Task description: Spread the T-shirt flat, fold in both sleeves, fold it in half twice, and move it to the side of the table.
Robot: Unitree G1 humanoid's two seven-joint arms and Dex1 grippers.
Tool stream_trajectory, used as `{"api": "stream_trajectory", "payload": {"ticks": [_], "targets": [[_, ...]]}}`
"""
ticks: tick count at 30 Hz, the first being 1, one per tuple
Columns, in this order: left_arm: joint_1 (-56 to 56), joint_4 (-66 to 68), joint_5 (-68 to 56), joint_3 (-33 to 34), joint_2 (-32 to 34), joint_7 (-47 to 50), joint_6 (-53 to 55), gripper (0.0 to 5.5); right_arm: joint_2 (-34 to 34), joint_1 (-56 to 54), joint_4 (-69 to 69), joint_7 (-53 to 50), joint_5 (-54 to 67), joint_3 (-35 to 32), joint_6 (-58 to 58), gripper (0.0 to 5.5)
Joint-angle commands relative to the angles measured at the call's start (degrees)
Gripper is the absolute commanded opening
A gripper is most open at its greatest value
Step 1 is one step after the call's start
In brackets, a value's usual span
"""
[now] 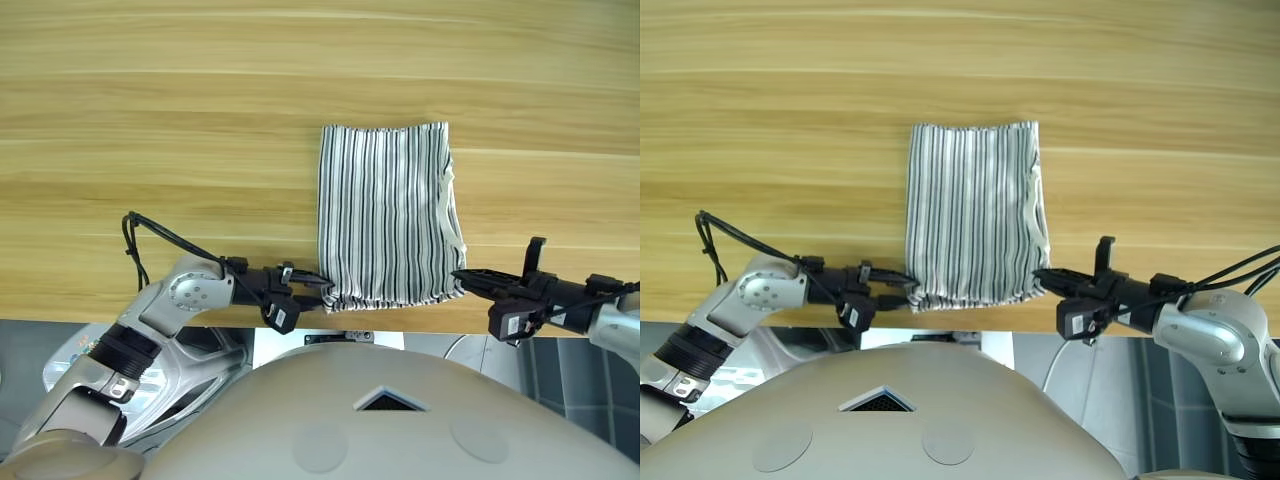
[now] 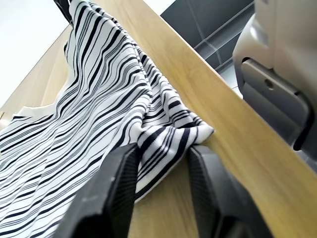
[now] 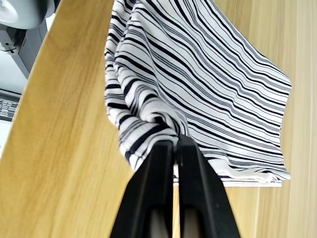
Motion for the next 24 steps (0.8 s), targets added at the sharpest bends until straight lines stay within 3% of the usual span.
{"api": "stream_trajectory", "payload": {"ticks": [1,8,18,24], "targets": [[-1.1,0.94,-0.59,-0.71,0.97,-1.1,-0.77,1.16,0.15,-0.6,-1.03,0.28,-0.28,0.24,0.42,0.0],[-2.1,1.32,-1.98,-0.09,0.41,-1.07,-0.7,0.05,0.08,-0.72,-0.96,0.27,-0.15,0.09,0.65,0.0],[-3.35,-6.75,-18.47,4.61,6.24,-6.62,4.16,0.03,-0.62,-0.75,-1.09,0.87,1.68,-1.54,-0.24,0.0],[0.95,-12.89,-25.51,11.14,16.61,-11.46,2.61,0.03,-1.29,0.66,-2.98,2.7,5.37,-4.64,-1.8,0.0]]}}
